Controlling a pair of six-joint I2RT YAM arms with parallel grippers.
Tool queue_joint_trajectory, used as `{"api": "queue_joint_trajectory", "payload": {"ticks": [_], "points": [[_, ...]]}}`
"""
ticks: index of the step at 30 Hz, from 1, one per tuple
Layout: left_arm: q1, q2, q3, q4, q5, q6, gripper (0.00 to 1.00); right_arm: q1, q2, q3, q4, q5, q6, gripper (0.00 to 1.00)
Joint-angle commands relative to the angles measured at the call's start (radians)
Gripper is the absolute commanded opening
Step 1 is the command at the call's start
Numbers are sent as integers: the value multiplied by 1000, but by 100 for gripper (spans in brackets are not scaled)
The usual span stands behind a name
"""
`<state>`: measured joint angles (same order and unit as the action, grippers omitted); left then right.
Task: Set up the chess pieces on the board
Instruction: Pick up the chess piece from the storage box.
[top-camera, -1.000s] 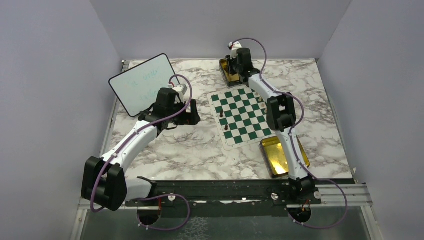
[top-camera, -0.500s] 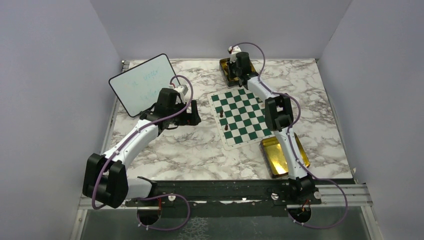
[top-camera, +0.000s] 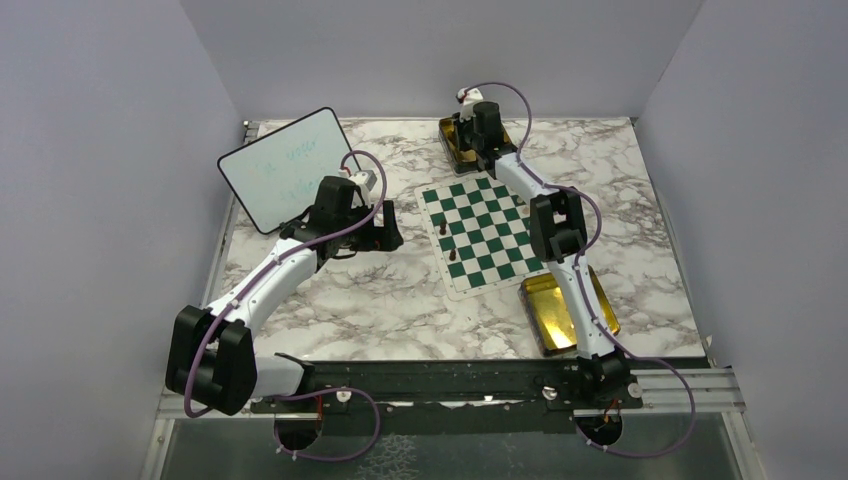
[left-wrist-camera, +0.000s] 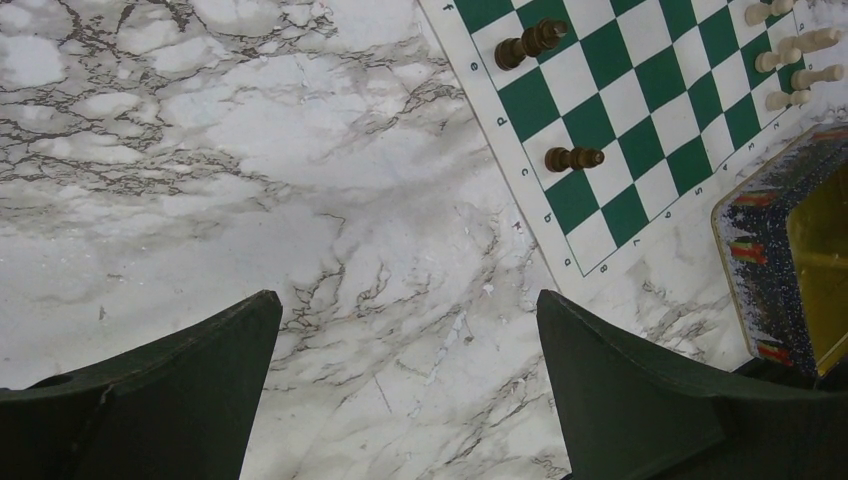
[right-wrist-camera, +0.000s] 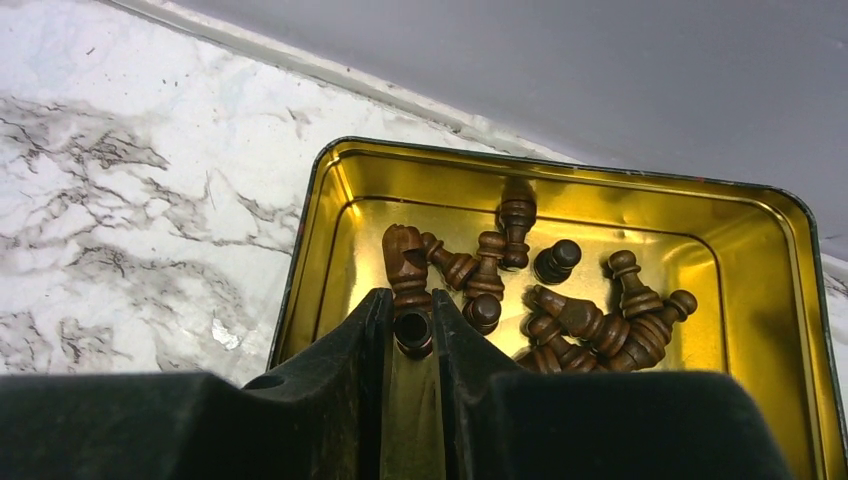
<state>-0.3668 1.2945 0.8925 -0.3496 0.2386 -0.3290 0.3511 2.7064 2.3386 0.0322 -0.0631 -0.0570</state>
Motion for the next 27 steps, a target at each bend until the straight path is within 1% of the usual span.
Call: {"api": "queue_joint_trajectory", "payload": {"ticks": [1, 4, 7, 17, 18, 21, 27], "points": [[-1, 5, 17, 23, 24, -2, 99, -6, 29, 23, 53, -22, -14, 22], [-1, 3, 17, 23, 25, -4, 99, -6, 28, 22, 40, -8, -17, 21], [-1, 1, 17, 23, 26, -4, 99, -6, 27, 22, 27, 11, -19, 25], [-1, -1, 19, 23, 30, -3, 99, -6, 30, 19, 14, 19, -24, 32], [-1, -3, 19, 23, 29, -2, 99, -6, 30, 18, 14, 19, -24, 32], [-1, -5, 16, 22, 25, -2, 99, -6, 35, 17, 18, 12, -24, 27], [-1, -7, 22, 18, 26, -1, 99, -6, 45, 22, 17, 24, -10, 28]]}}
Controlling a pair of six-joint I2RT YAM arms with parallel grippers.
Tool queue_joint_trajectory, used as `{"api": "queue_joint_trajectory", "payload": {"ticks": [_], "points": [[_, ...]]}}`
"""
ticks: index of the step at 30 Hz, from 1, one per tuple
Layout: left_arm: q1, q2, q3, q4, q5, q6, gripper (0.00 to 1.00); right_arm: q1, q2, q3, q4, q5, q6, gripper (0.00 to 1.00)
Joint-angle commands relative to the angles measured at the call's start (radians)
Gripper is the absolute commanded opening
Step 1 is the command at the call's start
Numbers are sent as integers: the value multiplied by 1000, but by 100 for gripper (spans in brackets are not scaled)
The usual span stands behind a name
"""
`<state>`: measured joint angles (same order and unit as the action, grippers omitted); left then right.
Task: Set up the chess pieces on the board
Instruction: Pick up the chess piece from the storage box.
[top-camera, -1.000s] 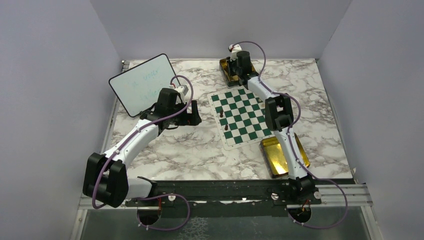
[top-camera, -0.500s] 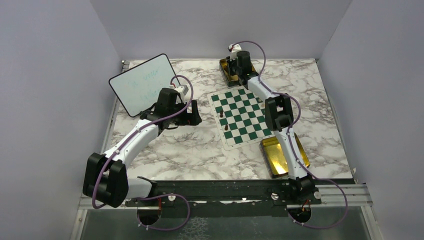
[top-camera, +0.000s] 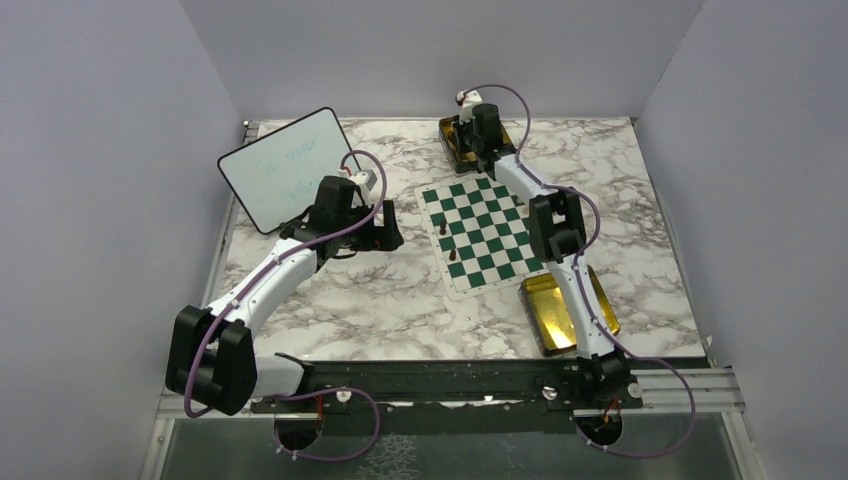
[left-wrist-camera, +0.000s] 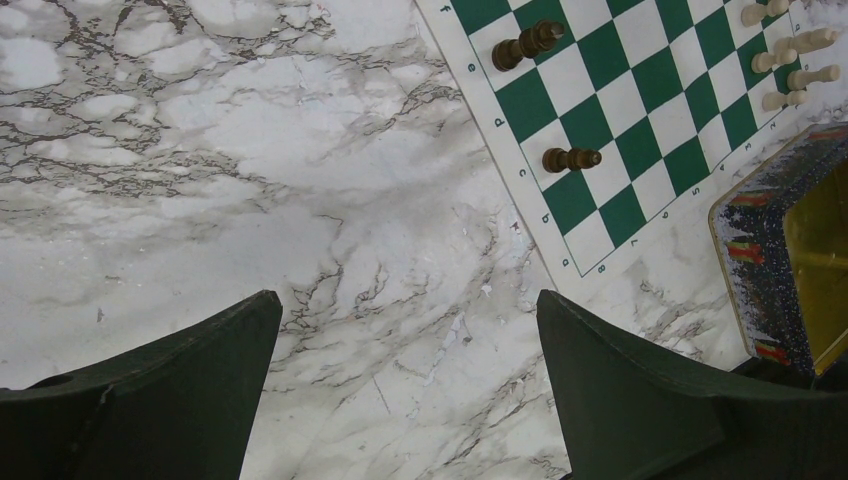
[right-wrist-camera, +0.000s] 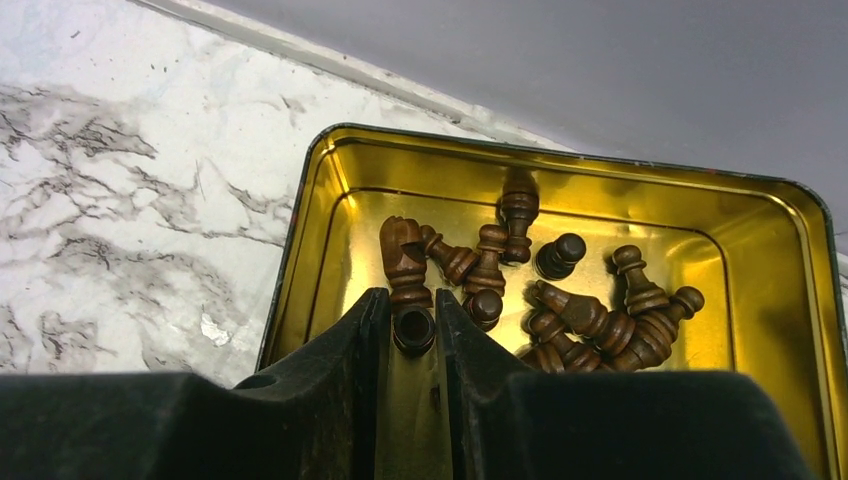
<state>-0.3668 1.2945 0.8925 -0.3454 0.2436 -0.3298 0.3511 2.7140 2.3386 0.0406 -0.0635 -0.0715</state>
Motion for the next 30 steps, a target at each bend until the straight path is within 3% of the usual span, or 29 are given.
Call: {"api": "queue_joint_trajectory", "payload": {"ticks": [1, 14, 30], "points": [[-1, -7, 20, 14, 21, 0, 99, -6, 39, 23, 7, 24, 2, 27], [-1, 1, 25, 10, 20, 2, 99, -7, -4, 11, 51, 34, -49, 16], [0, -23, 19, 6, -1, 12, 99, -7, -228, -149, 95, 41, -97, 14]]}}
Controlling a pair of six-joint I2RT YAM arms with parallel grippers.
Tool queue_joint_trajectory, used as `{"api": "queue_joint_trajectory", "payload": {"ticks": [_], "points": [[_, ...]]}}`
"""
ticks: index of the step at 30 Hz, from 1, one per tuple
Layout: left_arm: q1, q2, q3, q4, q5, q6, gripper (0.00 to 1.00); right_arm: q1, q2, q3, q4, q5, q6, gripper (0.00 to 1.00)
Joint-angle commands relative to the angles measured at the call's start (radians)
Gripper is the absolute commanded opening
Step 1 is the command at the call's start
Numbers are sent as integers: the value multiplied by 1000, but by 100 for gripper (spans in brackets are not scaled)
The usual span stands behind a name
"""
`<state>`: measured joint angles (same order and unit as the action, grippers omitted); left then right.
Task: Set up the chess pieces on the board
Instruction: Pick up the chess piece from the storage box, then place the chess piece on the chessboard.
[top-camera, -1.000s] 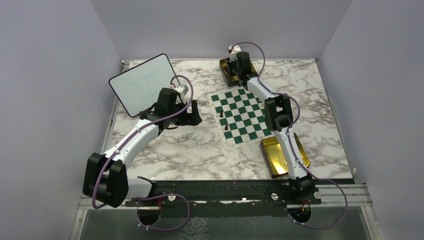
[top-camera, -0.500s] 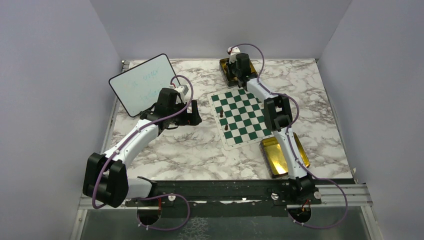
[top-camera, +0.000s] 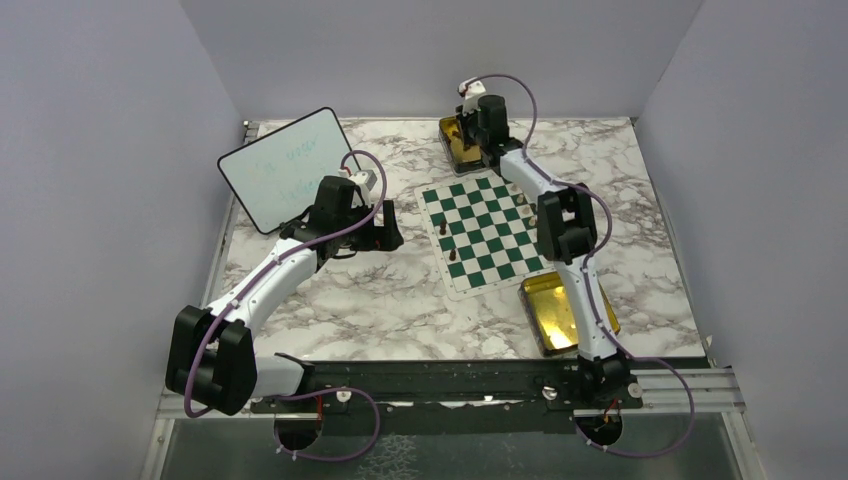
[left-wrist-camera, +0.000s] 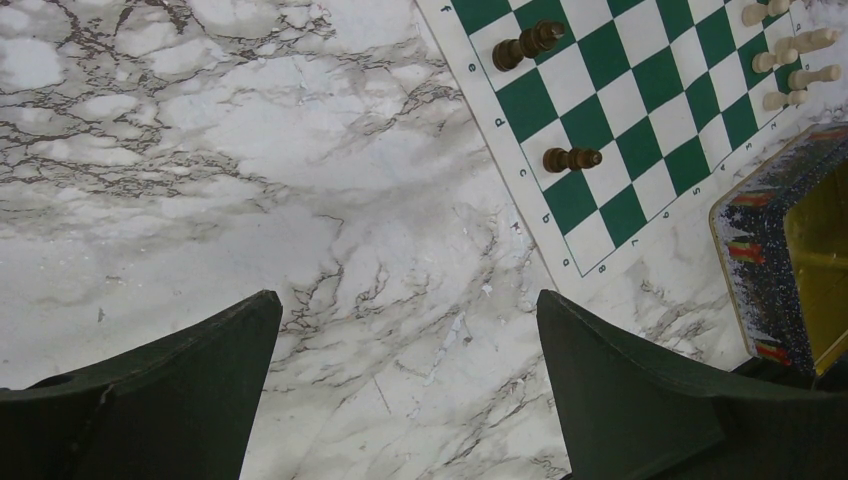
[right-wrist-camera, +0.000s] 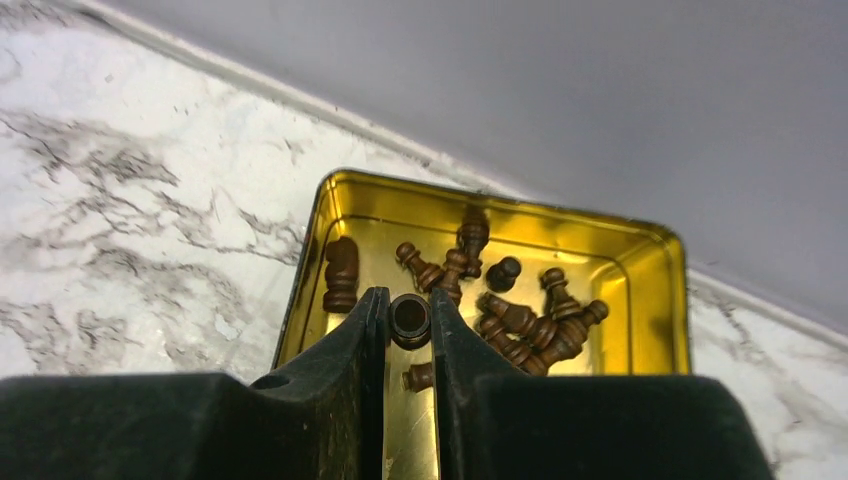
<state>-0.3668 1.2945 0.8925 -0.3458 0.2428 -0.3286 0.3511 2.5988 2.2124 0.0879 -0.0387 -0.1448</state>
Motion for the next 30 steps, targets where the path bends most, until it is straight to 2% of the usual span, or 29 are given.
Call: {"api": "queue_joint_trajectory", "payload": {"ticks": [1, 9, 26, 30], "points": [[0, -27, 18, 5, 0, 11, 99, -7, -125, -29, 37, 15, -24, 13], [0, -85, 7, 5, -29, 13, 99, -6, -347, -252, 48, -12, 19, 12], [0, -126, -3, 2, -35, 3, 99, 46, -961, -1121, 187, -103, 116, 11], [0, -127, -2, 1, -36, 2, 99, 123, -1071, -1265, 201, -80, 109, 11]]}}
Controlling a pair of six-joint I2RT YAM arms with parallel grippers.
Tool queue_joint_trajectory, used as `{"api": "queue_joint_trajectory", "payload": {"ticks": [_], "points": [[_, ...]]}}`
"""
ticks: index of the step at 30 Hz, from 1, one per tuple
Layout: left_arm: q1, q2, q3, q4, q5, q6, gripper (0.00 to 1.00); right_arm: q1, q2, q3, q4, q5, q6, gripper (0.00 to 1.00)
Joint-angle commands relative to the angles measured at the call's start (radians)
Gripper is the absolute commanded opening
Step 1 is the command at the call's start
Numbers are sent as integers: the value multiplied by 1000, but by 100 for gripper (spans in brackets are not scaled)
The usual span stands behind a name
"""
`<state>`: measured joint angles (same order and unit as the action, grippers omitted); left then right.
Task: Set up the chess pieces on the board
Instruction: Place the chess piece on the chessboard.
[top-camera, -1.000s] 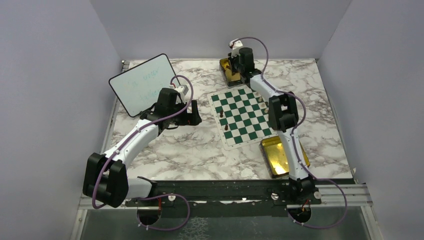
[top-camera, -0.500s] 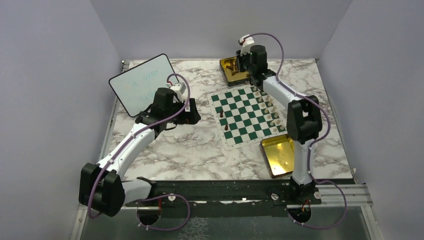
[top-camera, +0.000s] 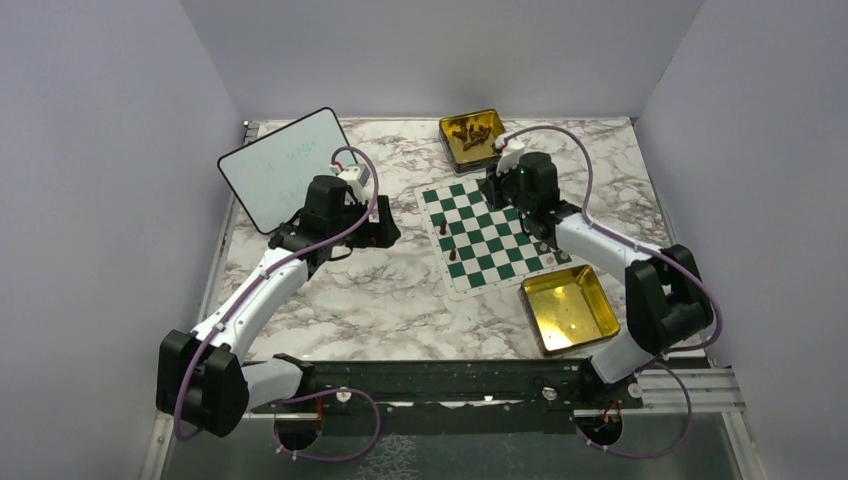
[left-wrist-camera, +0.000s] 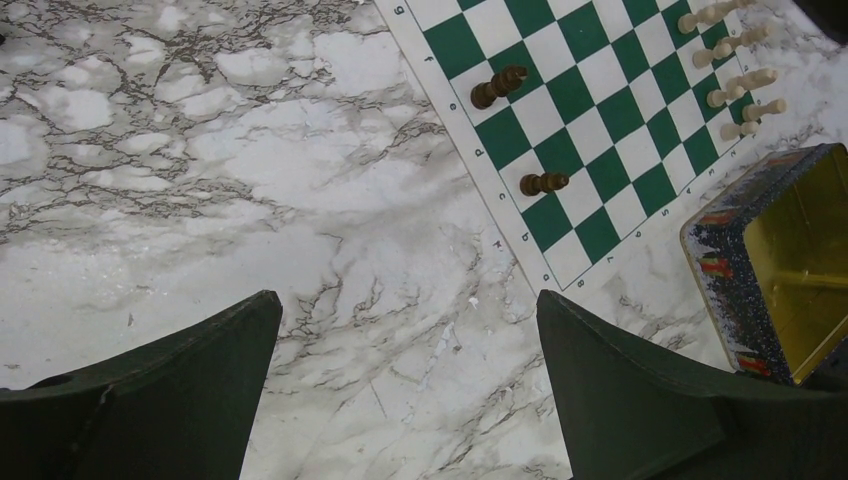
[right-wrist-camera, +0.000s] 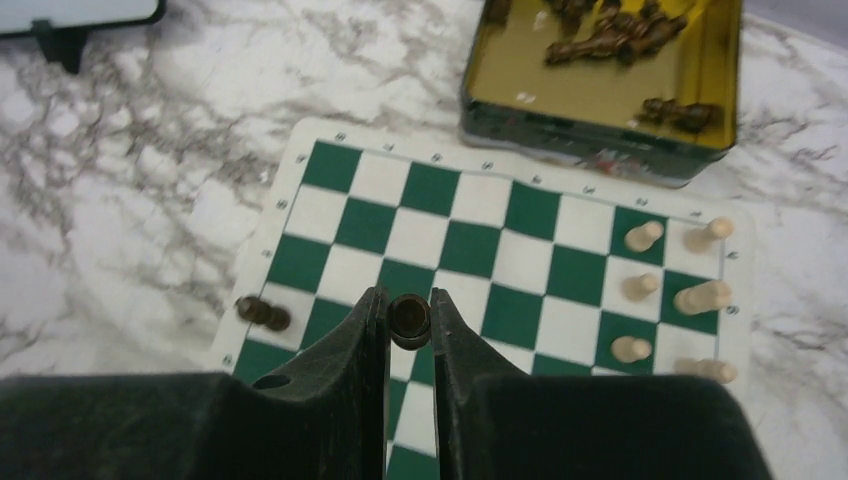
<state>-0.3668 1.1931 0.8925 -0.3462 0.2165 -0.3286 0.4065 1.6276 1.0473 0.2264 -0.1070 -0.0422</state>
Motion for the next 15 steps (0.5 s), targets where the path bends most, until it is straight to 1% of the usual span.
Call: {"api": "queue_joint_trajectory", "payload": {"ticks": [1, 7, 9, 15], "points": [[0, -25, -3, 2, -10, 2, 99, 96, -122, -130, 61, 8, -4, 11], [0, -27, -5, 0, -28, 5, 99, 270, -225, -256, 45, 81, -18, 11], [0, -27, -5, -2, -34, 6, 99, 317, -265, -305, 54, 128, -22, 10], [0, -26, -4, -10, -68, 10, 99, 381, -357, -476, 120, 183, 82, 10]]}}
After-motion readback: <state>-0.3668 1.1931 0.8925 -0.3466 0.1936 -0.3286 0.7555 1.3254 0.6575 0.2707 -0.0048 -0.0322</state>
